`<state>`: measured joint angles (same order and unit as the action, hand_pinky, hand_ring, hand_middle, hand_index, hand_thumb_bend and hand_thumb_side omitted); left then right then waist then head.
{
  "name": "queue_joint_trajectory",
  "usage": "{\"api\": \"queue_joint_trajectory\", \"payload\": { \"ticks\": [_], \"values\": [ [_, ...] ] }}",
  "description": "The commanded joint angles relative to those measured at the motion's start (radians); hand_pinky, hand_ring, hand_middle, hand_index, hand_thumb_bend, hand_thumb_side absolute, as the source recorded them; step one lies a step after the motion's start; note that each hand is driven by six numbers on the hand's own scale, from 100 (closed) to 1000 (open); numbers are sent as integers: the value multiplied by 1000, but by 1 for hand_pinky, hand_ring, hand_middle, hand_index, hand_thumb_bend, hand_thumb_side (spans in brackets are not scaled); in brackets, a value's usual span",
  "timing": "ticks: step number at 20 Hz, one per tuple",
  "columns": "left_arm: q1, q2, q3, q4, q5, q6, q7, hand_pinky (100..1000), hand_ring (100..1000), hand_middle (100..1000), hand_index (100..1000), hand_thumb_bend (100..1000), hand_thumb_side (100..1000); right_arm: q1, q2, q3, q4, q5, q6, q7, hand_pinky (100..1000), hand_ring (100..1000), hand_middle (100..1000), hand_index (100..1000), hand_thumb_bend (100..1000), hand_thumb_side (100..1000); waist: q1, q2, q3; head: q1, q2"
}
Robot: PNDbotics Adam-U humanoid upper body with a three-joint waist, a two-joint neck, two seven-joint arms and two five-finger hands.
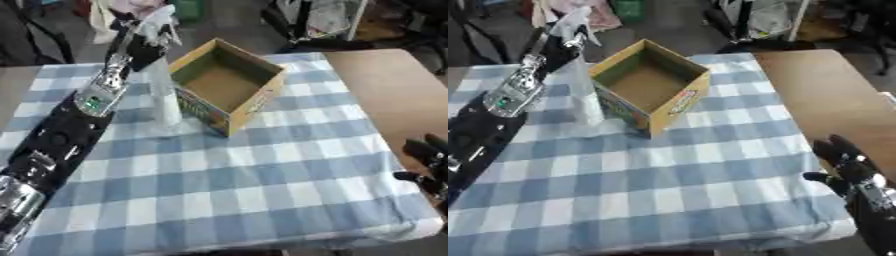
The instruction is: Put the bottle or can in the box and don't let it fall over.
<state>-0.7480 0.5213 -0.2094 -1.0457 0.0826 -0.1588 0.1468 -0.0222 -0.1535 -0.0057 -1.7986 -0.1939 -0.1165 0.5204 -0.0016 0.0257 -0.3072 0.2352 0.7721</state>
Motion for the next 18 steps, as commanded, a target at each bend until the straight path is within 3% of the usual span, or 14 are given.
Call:
{"api": "queue_joint_trajectory", "payload": {
  "ticks": [1,11,16,18],
  "values": [
    [-46,45,7,-57,39,1,24,633,572,275,532,100,526,-10,-12,-1,-9,0,-4,4,768,1000,911,1000,100,782,0,-11,-3,3,-2],
    [-145,64,12,-147,104,-8,138,625,557,278,535,100,587,-20,-11,9,-5,-2,-1,14,770,1000,912,1000,100,784,4,-7,-41,33,-10],
    [-158,24,-9,-121,19,-36,201,623,566,291,544,100,587,-30,-4,14,-4,-4,1,21,770,1000,912,1000,100,791,2,8,-81,59,-25],
    [-158,9,-9,-99,-34,-46,238,631,607,341,590,100,557,-34,0,15,-3,-2,1,23,770,1000,912,1000,100,795,3,15,-98,71,-34]
  ]
}}
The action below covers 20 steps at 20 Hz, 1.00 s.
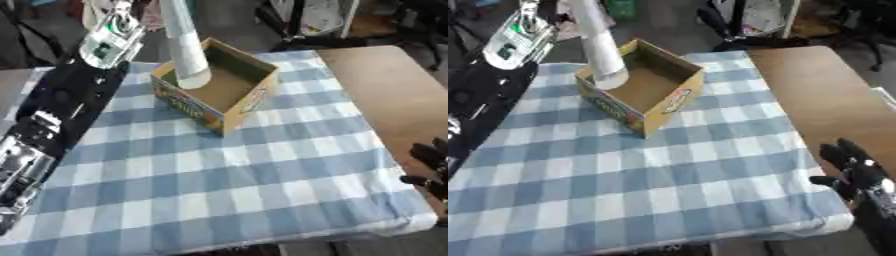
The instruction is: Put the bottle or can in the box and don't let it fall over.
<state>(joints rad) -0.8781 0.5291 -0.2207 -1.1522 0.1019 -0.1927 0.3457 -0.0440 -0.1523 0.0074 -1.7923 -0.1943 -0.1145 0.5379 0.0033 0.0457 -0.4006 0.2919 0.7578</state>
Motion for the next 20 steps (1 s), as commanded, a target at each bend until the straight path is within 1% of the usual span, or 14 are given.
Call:
{"api": "queue_joint_trajectory", "payload": {
  "ticks": [1,3,4,5,6,7,8,9,11,14,15,16,17,20],
  "values": [
    [-27,-5,7,22,-85,-15,72,650,664,399,644,100,501,-14,1,2,-9,-1,0,5,771,1000,913,1000,100,797,-2,-2,-12,19,-23],
    [-23,-14,9,46,-171,-19,147,746,839,611,795,100,713,-16,3,0,-9,2,0,4,771,1000,912,1000,100,796,1,2,-25,26,-29],
    [-20,-18,7,57,-219,-17,176,794,912,726,857,224,707,-18,4,-1,-9,2,0,3,771,1000,912,1000,100,793,1,4,-29,28,-30],
    [-15,-21,4,69,-264,-10,193,820,957,787,901,403,703,-20,4,-1,-10,2,0,2,771,1000,912,1000,100,793,2,4,-32,29,-31],
    [-10,-24,1,77,-302,-4,200,831,978,812,917,473,702,-21,4,-1,-10,1,0,1,771,1000,912,1000,100,793,3,4,-33,29,-31],
    [-5,-26,0,83,-331,2,199,876,1000,887,954,681,720,-22,3,-1,-9,1,1,1,771,1000,912,1000,100,793,3,4,-34,28,-31],
    [-1,-25,-1,86,-353,6,194,887,1000,898,960,714,731,-22,3,-2,-9,1,1,1,771,1000,912,1000,100,793,3,4,-33,26,-31],
    [4,-22,-4,86,-370,11,181,920,1000,936,988,838,784,-22,3,-2,-9,0,1,1,771,1000,912,1000,100,793,4,3,-32,24,-30],
    [14,-8,-9,79,-404,25,138,933,1000,963,1000,915,829,-20,2,-3,-9,1,1,0,771,1000,912,1000,100,792,3,1,-27,19,-28],
    [38,16,-7,55,-429,63,69,923,1000,978,1000,955,880,-17,0,-6,-9,2,-1,-3,772,1000,912,1000,100,792,1,0,-18,13,-28],
    [51,26,-5,42,-423,78,52,916,1000,972,1000,899,865,-15,0,-8,-9,3,-1,-3,772,1000,912,1000,100,792,1,0,-14,11,-28],
    [65,37,-3,23,-410,92,40,915,1000,970,1000,894,864,-14,0,-9,-9,4,-2,-5,772,1000,912,1000,100,792,0,0,-11,9,-28],
    [81,47,-2,4,-393,104,32,906,1000,966,1000,821,864,-13,0,-10,-9,5,-3,-6,772,1000,912,1000,100,794,0,1,-7,7,-27],
    [159,84,2,-100,-270,129,11,893,1000,952,984,714,861,-7,1,-16,-8,11,-4,-11,772,1000,913,1000,100,798,0,1,9,-2,-22]
  ]
}}
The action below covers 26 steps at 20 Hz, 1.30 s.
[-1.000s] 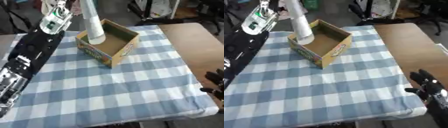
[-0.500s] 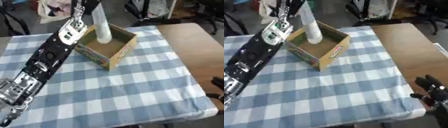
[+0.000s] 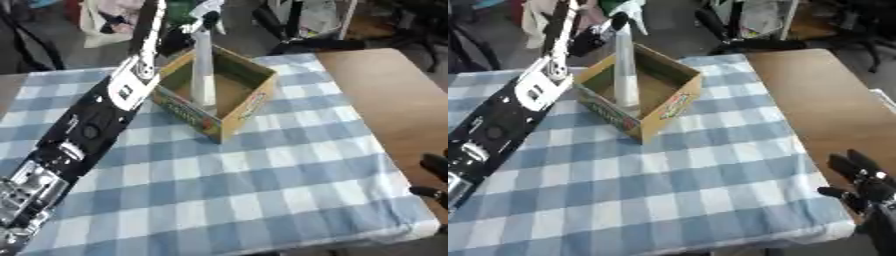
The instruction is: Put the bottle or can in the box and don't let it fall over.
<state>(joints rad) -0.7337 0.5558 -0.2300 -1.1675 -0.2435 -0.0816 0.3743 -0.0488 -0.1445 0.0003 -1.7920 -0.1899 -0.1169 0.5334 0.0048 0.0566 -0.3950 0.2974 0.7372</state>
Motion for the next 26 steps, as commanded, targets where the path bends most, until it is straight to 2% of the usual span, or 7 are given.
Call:
{"api": "queue_joint_trajectory", "payload": {
  "ticks": [1,4,5,7,12,19,26],
  "values": [
    [47,71,13,-135,123,20,-24,887,1000,945,978,695,863,-1,-7,-10,-8,9,-2,-8,772,1000,913,1000,100,800,-1,-10,9,-9,0],
    [157,106,26,-311,243,21,-37,872,1000,923,969,623,871,1,-6,-14,-7,14,-3,-11,772,1000,913,1000,100,802,1,-9,26,-12,6],
    [205,114,31,-379,272,21,-47,862,1000,921,965,527,887,2,-6,-15,-7,16,-3,-13,772,1000,913,1000,100,802,1,-8,33,-13,8],
    [301,122,46,-507,307,24,-81,852,1000,912,953,500,902,3,-7,-17,-8,18,-4,-15,773,1000,913,1000,100,802,1,-6,48,-16,13],
    [529,38,81,-722,314,16,-181,833,1000,897,949,423,937,8,-9,-22,-8,25,-6,-20,773,1000,913,1000,100,807,1,-4,85,-19,29],
    [713,-157,104,-755,258,-1,-224,827,1000,875,929,365,968,12,-12,-22,-8,23,-9,-20,773,1000,913,1000,100,801,-4,-10,121,-20,33],
    [723,-312,75,-674,230,-30,-235,821,1000,866,917,348,979,23,-13,-25,-6,20,-12,-21,774,1000,913,1000,100,795,-14,-22,143,-26,33]
  ]
}}
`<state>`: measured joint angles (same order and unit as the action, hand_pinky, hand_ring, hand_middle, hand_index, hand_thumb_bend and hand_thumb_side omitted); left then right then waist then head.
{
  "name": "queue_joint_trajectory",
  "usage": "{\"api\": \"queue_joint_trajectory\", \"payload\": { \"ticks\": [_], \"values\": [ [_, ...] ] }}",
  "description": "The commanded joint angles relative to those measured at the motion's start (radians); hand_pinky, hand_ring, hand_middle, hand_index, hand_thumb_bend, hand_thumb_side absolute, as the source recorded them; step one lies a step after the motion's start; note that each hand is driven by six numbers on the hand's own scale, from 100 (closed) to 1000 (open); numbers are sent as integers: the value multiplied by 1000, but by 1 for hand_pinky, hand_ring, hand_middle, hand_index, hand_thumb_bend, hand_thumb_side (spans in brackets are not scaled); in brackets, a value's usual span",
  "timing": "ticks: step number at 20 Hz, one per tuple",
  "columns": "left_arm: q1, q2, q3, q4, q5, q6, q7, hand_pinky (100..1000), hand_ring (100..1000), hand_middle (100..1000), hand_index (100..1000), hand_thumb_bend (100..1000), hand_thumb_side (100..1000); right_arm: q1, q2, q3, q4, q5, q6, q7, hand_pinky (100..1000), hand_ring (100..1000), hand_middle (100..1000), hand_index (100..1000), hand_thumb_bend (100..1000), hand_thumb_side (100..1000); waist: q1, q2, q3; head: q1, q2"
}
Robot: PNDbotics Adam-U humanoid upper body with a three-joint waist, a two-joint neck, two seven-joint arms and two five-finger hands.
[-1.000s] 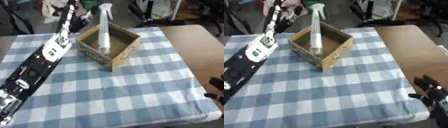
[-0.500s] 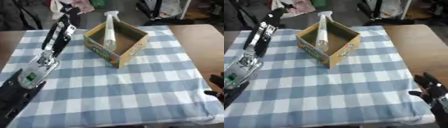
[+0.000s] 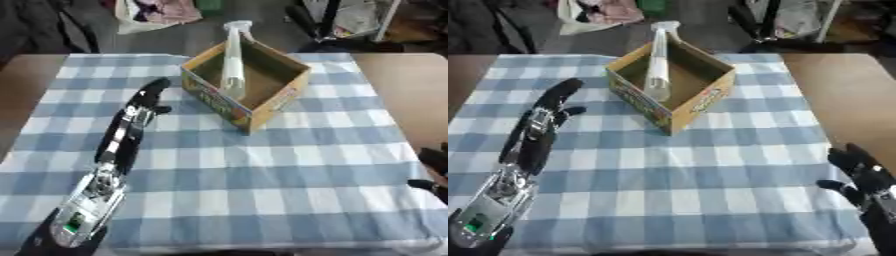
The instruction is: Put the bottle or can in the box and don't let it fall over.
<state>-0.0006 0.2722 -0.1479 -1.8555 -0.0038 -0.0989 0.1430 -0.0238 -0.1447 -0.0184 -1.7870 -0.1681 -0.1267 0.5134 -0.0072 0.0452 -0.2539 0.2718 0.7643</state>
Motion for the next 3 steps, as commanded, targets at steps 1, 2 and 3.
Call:
{"api": "queue_joint_trajectory", "payload": {
  "ticks": [1,2,3],
  "values": [
    [-11,-36,-11,25,-9,-17,-6,820,1000,864,916,346,980,-1,-14,-6,-11,-2,-3,0,774,1000,913,1000,100,795,-3,-12,3,2,6],
    [-10,-39,-14,32,-10,-21,-8,820,1000,863,915,342,982,0,-14,-6,-10,-2,-4,1,774,1000,913,1000,100,796,-3,-12,3,4,6],
    [-10,-40,-15,38,-10,-25,-10,819,1000,861,914,339,981,1,-13,-6,-10,-1,-4,1,774,1000,913,1000,100,797,-4,-12,3,5,6]
  ]
}}
